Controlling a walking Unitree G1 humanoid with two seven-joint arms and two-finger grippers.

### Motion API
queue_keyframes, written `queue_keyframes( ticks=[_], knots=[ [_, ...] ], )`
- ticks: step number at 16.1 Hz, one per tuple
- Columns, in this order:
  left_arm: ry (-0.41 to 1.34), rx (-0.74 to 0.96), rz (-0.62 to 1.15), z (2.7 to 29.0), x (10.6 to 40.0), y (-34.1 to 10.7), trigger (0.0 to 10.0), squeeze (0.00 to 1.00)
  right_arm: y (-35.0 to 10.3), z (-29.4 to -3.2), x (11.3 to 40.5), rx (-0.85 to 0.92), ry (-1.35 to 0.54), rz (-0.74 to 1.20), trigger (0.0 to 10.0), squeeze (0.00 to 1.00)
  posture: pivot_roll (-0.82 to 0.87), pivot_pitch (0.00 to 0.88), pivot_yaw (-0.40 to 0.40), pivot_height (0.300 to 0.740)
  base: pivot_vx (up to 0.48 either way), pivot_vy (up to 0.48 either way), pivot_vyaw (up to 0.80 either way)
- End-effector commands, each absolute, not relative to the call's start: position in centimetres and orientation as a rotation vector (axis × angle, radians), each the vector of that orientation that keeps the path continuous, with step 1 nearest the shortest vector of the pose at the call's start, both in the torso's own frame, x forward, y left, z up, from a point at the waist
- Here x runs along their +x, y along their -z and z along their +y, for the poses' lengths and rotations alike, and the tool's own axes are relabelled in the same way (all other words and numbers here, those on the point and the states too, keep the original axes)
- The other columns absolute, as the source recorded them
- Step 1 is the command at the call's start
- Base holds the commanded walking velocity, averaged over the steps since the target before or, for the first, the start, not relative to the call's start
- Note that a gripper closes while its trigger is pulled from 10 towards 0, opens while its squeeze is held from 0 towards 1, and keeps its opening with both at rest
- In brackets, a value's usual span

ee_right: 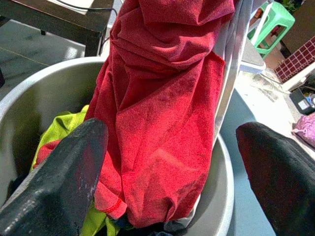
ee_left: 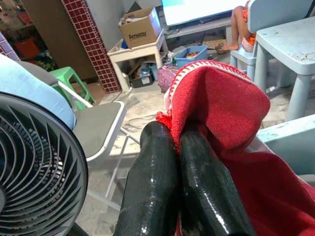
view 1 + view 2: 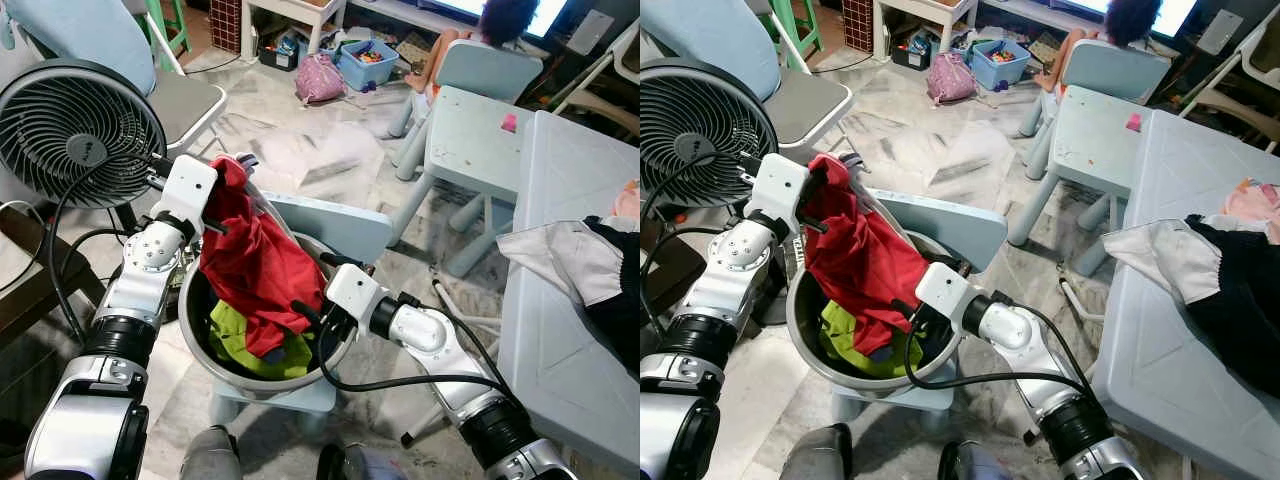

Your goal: Hang hanger

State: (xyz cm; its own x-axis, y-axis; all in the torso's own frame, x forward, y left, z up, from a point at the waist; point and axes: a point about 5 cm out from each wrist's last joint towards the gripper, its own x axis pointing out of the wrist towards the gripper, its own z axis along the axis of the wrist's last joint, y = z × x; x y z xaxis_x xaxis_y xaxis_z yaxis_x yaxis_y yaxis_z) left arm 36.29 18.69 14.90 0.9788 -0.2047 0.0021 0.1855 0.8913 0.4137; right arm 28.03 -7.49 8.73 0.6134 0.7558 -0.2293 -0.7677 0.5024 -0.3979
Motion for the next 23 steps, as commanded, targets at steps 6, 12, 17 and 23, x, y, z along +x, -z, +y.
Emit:
queue_keyframes(
  ticks=[6,12,17,23],
  knots=[
    [0.200,0.431,-0.059,18.6,36.3,-15.1,0.0,0.00,-8.5,-8.1,28.1,-0.499,-0.904,0.040,10.0,0.00,0.06,0.076,-0.117,0.740,0.000,0.000,0.00],
    [0.500,0.255,0.398,14.8,29.3,-5.8,10.0,0.00,-10.3,-14.2,26.8,-0.272,-1.168,0.230,10.0,0.00,0.07,0.090,-0.071,0.740,0.000,0.000,0.00],
    [0.670,0.259,0.603,13.9,24.8,-4.7,10.0,1.00,-10.8,-15.0,27.5,-0.234,-1.120,0.233,10.0,0.00,0.08,0.103,-0.073,0.740,0.000,0.000,0.00],
    [0.495,0.184,0.722,16.1,19.9,-5.0,10.0,1.00,-10.0,-15.2,29.1,-0.353,-0.892,0.206,10.0,0.00,0.09,0.121,-0.075,0.740,0.000,0.000,0.00]
  ],
)
